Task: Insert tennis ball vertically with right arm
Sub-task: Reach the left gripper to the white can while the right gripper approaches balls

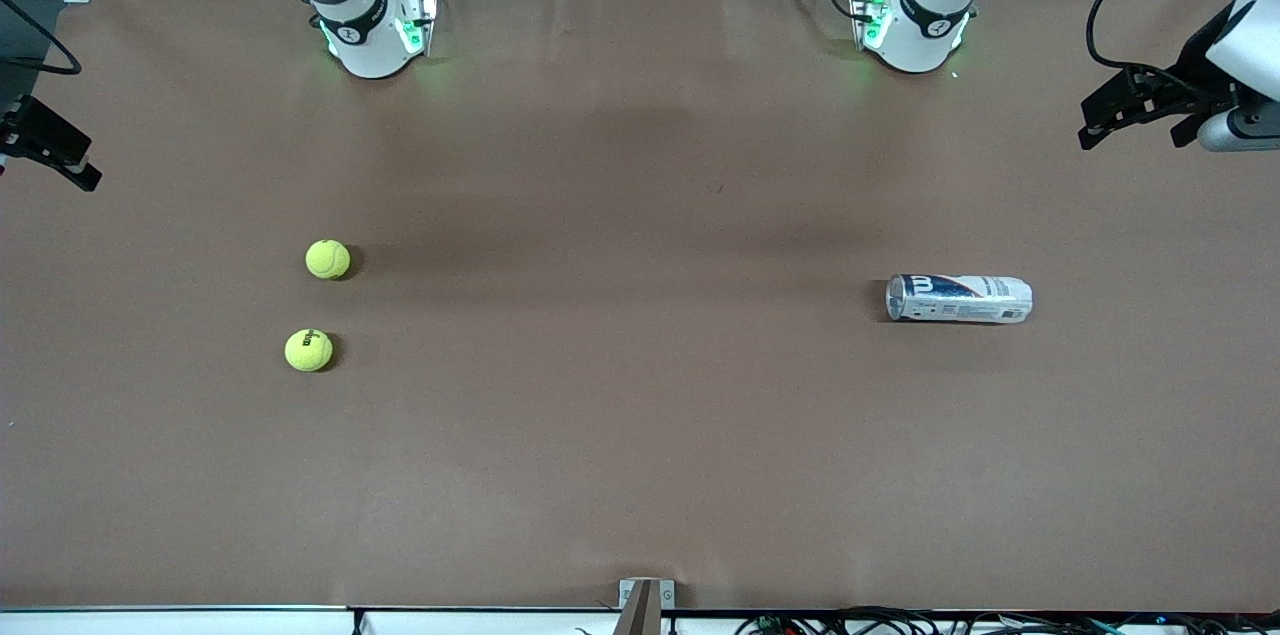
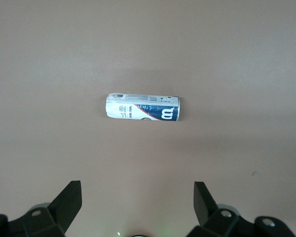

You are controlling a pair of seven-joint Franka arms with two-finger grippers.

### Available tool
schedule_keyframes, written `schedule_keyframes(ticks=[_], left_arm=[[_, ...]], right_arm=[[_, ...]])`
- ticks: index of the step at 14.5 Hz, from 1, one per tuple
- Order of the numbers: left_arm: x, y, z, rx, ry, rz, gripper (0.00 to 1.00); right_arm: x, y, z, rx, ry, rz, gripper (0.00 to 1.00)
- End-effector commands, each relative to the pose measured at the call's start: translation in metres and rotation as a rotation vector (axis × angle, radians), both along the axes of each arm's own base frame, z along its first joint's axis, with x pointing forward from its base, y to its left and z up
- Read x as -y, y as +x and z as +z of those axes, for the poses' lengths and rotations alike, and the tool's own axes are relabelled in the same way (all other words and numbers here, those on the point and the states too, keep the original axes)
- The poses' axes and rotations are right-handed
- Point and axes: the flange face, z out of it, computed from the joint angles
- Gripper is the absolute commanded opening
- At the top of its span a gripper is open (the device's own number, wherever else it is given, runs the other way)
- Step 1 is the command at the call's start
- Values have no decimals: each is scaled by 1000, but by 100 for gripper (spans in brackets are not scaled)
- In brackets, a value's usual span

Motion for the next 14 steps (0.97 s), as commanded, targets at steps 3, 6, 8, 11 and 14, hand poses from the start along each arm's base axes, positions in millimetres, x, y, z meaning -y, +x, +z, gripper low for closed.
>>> schedule_keyframes(ticks=[3, 6, 8, 11, 14], left_arm=[[-1, -3, 0, 7, 14, -11, 100], [4, 4, -21, -38, 19, 64, 100], [2, 1, -50, -80, 34, 146, 100], [4, 2, -98, -67, 50, 372, 100], [-3, -2, -157, -57, 93, 564, 100]], right_arm=[[-3, 1, 3, 7, 8, -11, 100], [-3, 1, 3, 5, 8, -11, 100], [-3, 4, -4, -11, 8, -10, 100], [-3, 23, -40, -80, 10, -13, 100], [-6, 47, -94, -192, 11, -9, 100]])
